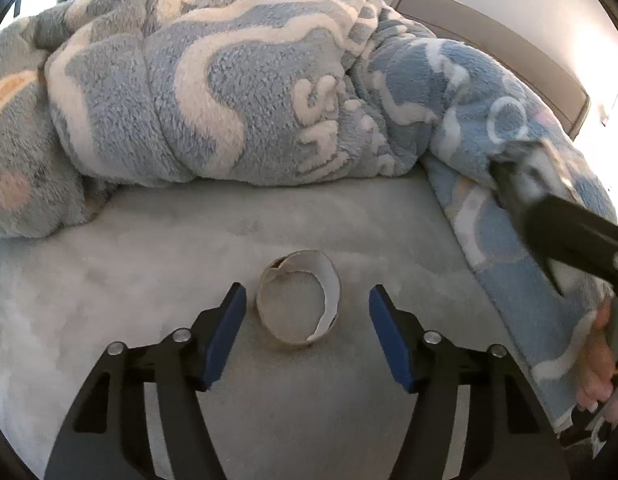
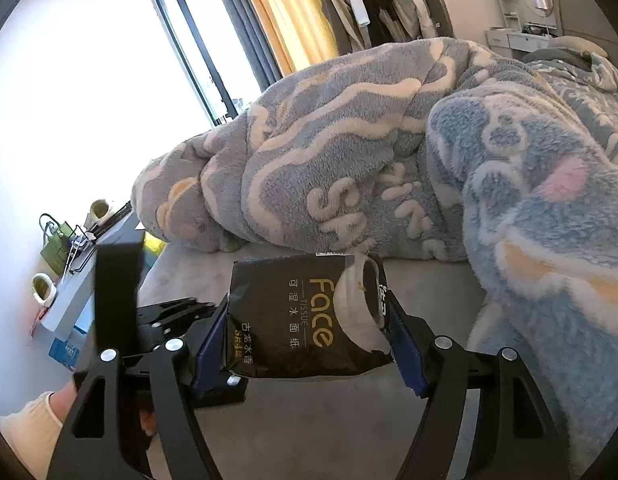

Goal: Collect trash
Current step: 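Grasp the flattened brown tape roll with the left tool, then carry the tissue pack and tape roll over the black bin with both tools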

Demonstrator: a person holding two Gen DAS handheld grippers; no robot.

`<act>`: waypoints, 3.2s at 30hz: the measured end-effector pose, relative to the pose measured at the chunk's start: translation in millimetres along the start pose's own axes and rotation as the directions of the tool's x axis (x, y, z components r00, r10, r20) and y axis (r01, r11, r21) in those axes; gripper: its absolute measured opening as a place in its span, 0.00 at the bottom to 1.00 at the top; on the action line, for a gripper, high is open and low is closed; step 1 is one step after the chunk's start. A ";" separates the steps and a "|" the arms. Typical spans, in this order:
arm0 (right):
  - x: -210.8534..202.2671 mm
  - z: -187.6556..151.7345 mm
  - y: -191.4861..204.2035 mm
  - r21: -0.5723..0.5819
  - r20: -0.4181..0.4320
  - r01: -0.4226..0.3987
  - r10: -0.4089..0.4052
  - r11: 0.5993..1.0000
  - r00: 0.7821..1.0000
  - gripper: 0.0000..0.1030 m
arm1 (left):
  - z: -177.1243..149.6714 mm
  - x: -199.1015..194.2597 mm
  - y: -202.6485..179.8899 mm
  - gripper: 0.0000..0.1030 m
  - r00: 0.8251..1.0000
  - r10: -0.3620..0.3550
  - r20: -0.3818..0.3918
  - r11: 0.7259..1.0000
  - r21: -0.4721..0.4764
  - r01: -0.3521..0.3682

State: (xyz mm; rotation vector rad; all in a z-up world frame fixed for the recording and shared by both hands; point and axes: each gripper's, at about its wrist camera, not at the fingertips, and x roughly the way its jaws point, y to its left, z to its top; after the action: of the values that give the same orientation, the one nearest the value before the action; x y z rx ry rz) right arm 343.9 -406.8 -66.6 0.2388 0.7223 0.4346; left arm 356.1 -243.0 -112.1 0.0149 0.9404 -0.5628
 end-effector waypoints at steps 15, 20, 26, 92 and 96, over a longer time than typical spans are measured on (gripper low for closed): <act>-30.4 -4.2 0.9 0.005 0.019 0.012 -0.012 1.000 1.000 0.70 | -2.5 8.4 -7.9 0.44 0.993 0.117 -0.023 0.993 -0.002 -0.117; -37.6 -7.5 4.6 0.015 0.035 0.045 -0.046 0.999 0.998 0.70 | -10.0 -11.5 -11.1 0.44 0.993 0.114 0.003 0.993 -0.027 -0.114; -48.0 -15.2 22.8 -0.012 0.057 0.093 -0.093 0.996 0.994 0.70 | -24.2 -47.5 -4.4 0.44 0.994 0.110 0.027 0.993 -0.052 -0.109; 41.8 -85.9 330.7 -0.212 -0.060 -0.081 0.070 0.974 0.996 0.70 | -214.3 -267.2 191.6 0.45 0.960 0.279 -0.006 0.921 -0.283 -0.270; 56.1 -88.8 357.5 -0.230 -0.081 -0.116 0.100 0.966 0.992 0.70 | -233.1 -265.1 215.7 0.45 0.957 0.283 -0.064 0.905 -0.311 -0.289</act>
State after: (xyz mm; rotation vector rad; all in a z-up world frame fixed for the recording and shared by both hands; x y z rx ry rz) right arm 213.3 -59.1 -36.6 0.0409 0.7205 0.6302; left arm 157.9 119.8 -97.6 -0.1305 1.0154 -0.1342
